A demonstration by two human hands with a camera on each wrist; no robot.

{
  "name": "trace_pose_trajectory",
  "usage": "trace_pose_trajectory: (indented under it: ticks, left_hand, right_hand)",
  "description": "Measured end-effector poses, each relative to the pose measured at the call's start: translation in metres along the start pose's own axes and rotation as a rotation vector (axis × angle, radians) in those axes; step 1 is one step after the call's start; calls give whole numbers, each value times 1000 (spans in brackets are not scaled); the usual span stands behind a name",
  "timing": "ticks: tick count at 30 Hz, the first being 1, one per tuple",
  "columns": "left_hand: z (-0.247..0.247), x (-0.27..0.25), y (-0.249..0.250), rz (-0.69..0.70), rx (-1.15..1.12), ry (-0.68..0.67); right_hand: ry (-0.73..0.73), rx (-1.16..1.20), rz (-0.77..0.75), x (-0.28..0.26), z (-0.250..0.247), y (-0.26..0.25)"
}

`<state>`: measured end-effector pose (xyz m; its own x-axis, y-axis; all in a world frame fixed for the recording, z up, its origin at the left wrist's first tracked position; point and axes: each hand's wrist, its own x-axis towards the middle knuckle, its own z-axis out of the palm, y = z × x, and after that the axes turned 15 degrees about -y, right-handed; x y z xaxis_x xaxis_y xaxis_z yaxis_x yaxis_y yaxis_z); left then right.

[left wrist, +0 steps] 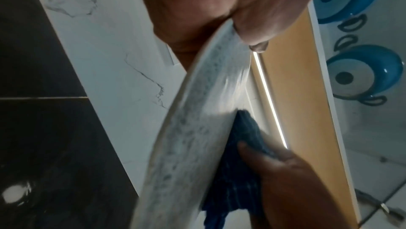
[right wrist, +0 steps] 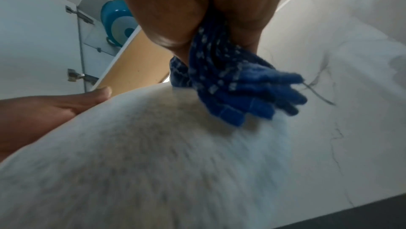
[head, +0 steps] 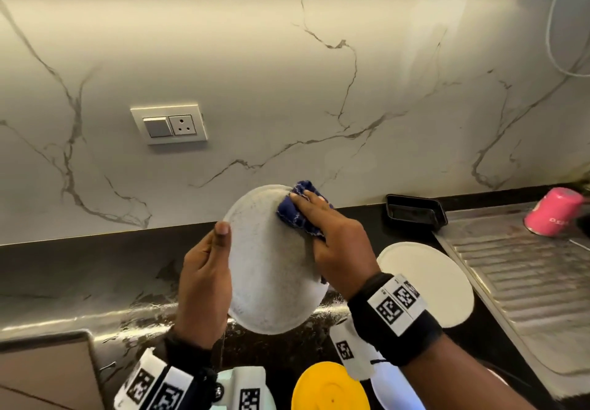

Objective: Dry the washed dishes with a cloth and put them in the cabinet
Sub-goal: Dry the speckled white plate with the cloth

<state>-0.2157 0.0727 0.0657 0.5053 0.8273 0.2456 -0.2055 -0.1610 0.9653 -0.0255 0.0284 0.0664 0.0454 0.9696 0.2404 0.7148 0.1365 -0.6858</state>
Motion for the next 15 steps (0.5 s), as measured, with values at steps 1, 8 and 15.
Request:
trace_pose_trajectory:
  ticks: [1, 8, 15]
  left_hand:
    - [1, 2, -2, 4, 46, -19]
    - [2, 0, -5, 54, 131, -48]
    - [-2, -1, -14, 35, 165, -41]
  right_hand:
    - [-4, -32, -55, 1, 4, -7]
    - [-34, -156, -197, 7, 15, -22]
    - [-52, -137, -148, 10, 19, -37]
